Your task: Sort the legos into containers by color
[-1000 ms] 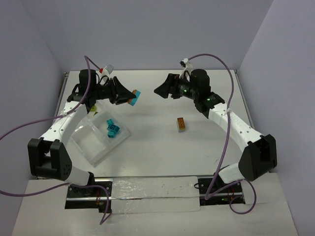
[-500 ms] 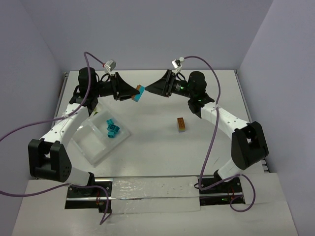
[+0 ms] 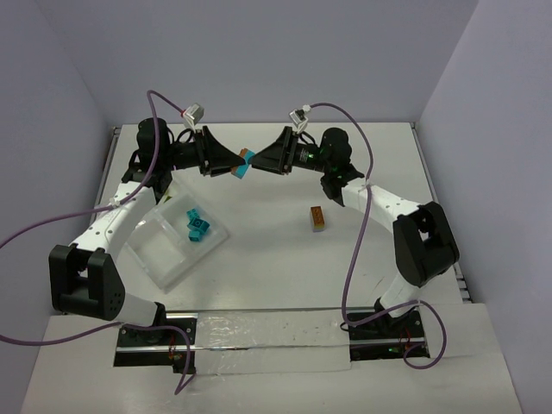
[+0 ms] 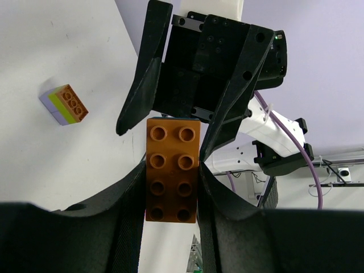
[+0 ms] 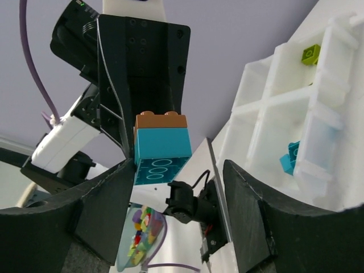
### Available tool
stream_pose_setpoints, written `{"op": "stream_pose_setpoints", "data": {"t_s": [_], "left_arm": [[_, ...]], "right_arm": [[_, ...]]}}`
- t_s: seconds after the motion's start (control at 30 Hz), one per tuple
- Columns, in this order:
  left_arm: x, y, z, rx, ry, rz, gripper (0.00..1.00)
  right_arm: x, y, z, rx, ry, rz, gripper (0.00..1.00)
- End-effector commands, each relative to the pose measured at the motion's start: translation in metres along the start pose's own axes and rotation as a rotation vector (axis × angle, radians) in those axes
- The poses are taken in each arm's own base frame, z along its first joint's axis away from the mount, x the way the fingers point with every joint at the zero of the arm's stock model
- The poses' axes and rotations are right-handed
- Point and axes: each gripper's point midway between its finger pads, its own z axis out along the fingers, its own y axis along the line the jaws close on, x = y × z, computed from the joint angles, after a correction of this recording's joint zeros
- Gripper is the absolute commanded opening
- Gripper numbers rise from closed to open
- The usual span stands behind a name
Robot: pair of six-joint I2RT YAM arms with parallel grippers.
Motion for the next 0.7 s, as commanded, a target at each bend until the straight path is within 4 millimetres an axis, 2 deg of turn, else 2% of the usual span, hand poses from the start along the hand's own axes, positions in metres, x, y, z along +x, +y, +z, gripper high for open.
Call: {"op": "stream_pose_setpoints", "data": {"t_s": [0.0, 0.3, 0.6, 0.67], "left_arm": [[0.0015, -0.0209, -0.0040, 0.044, 0.000, 0.083, 0.00], [0.0033, -0.0189, -0.0029, 0.046, 0.006, 0.078, 0.00], [0.0055, -0.0205, -0.0032, 0.053, 0.014, 0.083, 0.00], [0.0056, -0.0200, -0.0031, 0.051, 0.014, 0.084, 0.00]], "right_arm": [[-0.0120, 0.0350, 0.0059, -0.105, -0.009, -0.084, 0.67], [-0.0152, 0.0432, 0.0070, -0.132, -0.014, -0.092, 0.57], [-0.0154, 0.0401, 0.0099, -0.140, -0.010, -0.082, 0.56], [-0.0153, 0.0399, 0.0098, -0.140, -0.011, -0.083, 0.47]]}}
